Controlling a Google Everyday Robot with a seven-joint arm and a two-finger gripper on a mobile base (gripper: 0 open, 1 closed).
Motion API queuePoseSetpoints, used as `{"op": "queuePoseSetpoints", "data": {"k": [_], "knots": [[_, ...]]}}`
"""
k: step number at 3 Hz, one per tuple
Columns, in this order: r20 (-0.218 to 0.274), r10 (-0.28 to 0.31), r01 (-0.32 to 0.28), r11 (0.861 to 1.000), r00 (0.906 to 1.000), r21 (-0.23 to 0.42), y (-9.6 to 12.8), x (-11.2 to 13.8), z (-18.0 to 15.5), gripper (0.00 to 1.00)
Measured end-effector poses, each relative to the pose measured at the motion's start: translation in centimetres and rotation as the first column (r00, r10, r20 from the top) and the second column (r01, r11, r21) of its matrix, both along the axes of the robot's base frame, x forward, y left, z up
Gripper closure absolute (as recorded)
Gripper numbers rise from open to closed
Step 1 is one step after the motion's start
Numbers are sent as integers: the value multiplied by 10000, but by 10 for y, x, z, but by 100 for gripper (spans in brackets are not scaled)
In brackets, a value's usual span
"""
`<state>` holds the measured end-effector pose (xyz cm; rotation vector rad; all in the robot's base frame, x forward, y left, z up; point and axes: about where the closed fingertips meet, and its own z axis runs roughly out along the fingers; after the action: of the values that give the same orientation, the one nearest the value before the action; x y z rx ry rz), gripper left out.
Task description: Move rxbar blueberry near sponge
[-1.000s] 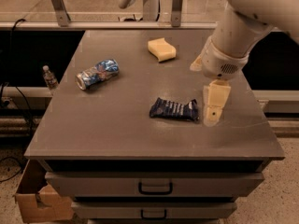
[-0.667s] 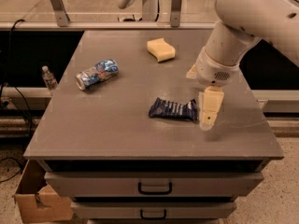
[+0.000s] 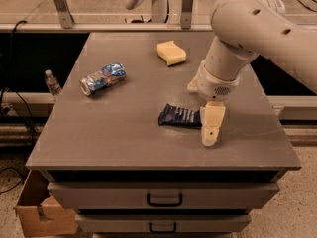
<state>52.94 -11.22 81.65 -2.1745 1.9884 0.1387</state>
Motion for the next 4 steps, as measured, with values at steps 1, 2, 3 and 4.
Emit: {"op": "queuePoseSetpoints", "data": {"k": [1, 2, 3, 4], "knots": [[199, 259, -260, 9997, 9995, 29, 12, -1, -2, 18], [307, 405, -406, 9992, 9987, 45, 19, -2, 0, 42], [307, 405, -406, 9992, 9987, 45, 19, -2, 7, 65], [308, 406, -408, 9992, 9987, 46, 19, -2, 15, 87]]}}
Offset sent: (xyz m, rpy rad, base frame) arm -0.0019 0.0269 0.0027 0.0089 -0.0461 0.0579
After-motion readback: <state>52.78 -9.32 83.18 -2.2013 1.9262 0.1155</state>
